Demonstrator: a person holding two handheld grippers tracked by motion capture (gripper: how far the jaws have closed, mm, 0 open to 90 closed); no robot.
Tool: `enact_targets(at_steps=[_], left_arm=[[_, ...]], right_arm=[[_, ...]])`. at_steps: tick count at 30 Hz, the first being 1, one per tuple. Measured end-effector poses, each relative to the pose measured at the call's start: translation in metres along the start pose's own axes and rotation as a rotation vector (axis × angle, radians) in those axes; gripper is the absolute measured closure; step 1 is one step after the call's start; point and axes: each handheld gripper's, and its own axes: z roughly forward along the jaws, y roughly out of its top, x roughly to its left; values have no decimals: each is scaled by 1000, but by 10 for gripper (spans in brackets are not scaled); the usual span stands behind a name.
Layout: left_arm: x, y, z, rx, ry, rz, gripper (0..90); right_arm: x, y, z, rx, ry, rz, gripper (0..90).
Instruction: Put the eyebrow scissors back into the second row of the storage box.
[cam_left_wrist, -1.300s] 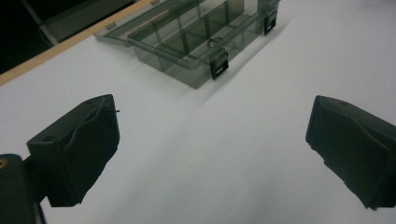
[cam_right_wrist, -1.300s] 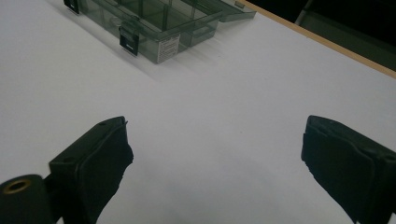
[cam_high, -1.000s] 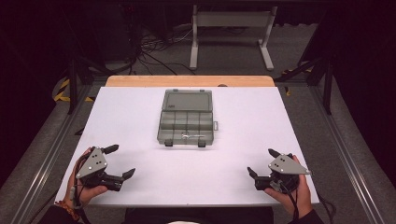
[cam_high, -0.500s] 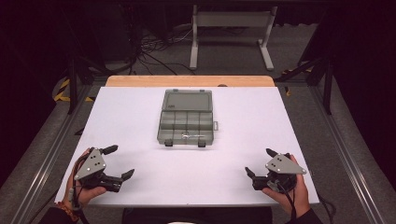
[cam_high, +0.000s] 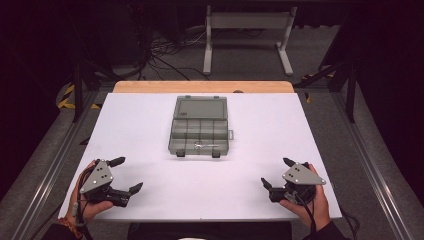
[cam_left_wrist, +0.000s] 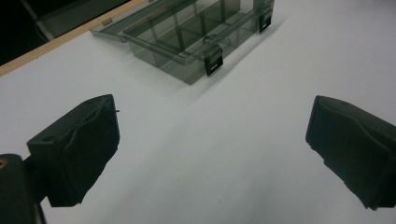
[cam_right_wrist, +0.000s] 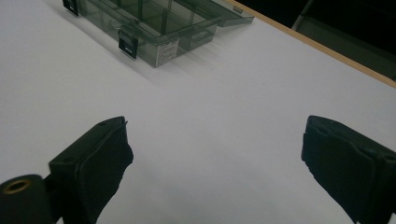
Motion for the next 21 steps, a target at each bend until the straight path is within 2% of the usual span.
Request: enact_targets(at_steps=[21], left_arm=[[-2, 3, 3, -2, 6, 14, 36]], right_arm=[[-2, 0, -3, -7, -9, 6, 82]])
